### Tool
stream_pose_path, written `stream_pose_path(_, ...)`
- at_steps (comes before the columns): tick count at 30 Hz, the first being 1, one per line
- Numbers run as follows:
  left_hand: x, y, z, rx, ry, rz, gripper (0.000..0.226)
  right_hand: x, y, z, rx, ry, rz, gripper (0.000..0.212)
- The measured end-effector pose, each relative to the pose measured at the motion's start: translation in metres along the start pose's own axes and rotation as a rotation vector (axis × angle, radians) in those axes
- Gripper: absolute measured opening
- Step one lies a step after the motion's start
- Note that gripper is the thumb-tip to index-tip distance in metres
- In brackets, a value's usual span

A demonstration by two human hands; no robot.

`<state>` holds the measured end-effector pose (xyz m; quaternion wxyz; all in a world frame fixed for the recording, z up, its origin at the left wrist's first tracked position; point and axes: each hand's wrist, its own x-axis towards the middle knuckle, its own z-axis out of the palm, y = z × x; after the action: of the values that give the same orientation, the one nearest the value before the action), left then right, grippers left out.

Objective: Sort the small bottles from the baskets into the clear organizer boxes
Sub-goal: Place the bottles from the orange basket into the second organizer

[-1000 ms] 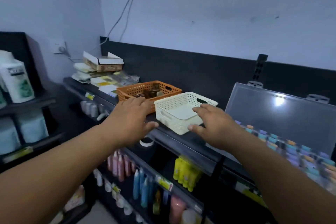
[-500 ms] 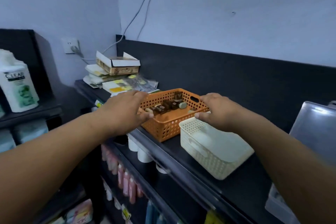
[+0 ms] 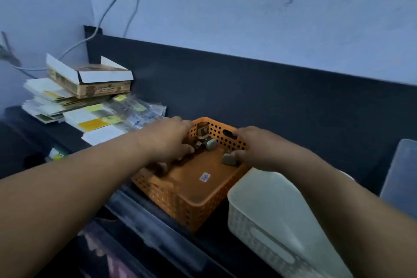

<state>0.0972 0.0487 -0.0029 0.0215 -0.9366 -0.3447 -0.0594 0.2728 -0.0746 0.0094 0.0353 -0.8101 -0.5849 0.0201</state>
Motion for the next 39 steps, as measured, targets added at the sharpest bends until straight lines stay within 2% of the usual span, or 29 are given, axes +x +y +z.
stream_pose_path(5,0.059,-0.024,0.016,0.039,-0.117,0.199,0.051,0.041,-0.013,0.014,-0.021,-0.081,0.140,0.062)
stream_pose_path(9,0.091,-0.042,0.029,0.028,-0.251,0.337,0.041,0.075,-0.025,0.026,-0.070,-0.142,0.219,0.048)
stream_pose_path(13,0.105,-0.047,0.036,0.095,-0.269,0.506,0.037,0.097,-0.035,0.039,-0.117,-0.219,0.295,0.038)
stream_pose_path(16,0.109,-0.044,0.041,0.093,-0.309,0.586,0.024,0.105,-0.035,0.051,-0.092,-0.259,0.373,0.038)
stream_pose_path(21,0.115,-0.045,0.053,0.023,-0.310,0.607,0.021,0.108,-0.039,0.061,-0.075,-0.262,0.391,0.039)
stream_pose_path(26,0.121,-0.051,0.048,-0.229,-0.302,0.544,0.032,0.108,-0.043,0.066,-0.090,-0.289,0.377,0.055)
stream_pose_path(30,0.121,-0.061,0.040,-0.490,-0.292,0.485,0.018,0.108,-0.046,0.067,-0.021,-0.305,0.382,0.054)
stream_pose_path(32,0.120,-0.065,0.036,-0.608,-0.321,0.448,0.015,0.104,-0.048,0.062,0.034,-0.246,0.375,0.051)
stream_pose_path(35,0.122,-0.069,0.030,-0.757,-0.355,0.412,0.023,0.093,-0.050,0.050,0.173,-0.045,0.396,0.041)
stream_pose_path(39,0.123,-0.065,0.022,-0.870,-0.396,0.415,0.030,0.073,-0.052,0.032,0.377,0.208,0.436,0.042)
